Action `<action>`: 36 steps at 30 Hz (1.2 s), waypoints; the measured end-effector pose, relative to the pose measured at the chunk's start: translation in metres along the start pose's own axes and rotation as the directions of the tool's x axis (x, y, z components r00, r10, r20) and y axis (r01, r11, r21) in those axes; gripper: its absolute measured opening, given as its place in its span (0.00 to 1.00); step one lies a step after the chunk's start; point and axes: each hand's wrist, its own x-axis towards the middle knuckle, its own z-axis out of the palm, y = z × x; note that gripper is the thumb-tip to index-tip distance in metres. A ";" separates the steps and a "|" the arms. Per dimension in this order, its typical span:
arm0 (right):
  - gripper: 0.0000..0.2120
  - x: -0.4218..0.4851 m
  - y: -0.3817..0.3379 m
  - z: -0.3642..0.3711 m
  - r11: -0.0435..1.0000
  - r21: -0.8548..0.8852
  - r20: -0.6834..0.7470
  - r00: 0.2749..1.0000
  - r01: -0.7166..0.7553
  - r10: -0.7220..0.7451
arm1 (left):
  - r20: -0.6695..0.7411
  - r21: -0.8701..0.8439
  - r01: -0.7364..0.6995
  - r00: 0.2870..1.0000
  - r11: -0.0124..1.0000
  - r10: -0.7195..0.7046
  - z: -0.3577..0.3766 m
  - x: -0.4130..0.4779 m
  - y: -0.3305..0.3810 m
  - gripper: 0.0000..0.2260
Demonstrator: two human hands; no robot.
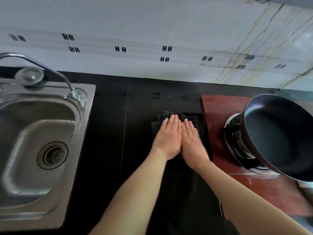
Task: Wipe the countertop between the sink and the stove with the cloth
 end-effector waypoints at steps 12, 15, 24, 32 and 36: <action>0.32 0.003 0.005 -0.007 0.985 -0.081 0.033 0.988 -0.150 0.153 | 0.057 -0.042 -0.073 0.996 0.996 0.075 0.000 0.014 0.004 0.24; 0.31 0.033 -0.030 -0.010 0.996 0.001 0.015 0.995 -0.094 0.094 | 0.031 -0.017 -0.020 0.999 1.000 0.021 -0.009 0.008 -0.040 0.24; 0.30 0.107 -0.184 -0.008 0.977 0.138 -0.014 0.987 0.160 -0.160 | -0.006 0.019 0.230 0.973 0.973 -0.230 -0.016 -0.058 -0.198 0.26; 0.31 0.130 -0.189 0.002 0.943 0.163 -0.029 0.956 0.291 -0.290 | -0.016 0.096 0.304 0.953 0.948 -0.304 -0.016 -0.056 -0.220 0.26; 0.29 0.130 -0.155 -0.008 0.949 0.139 -0.066 0.959 0.283 -0.276 | -0.047 0.112 0.255 0.967 0.960 -0.252 -0.014 -0.027 -0.199 0.26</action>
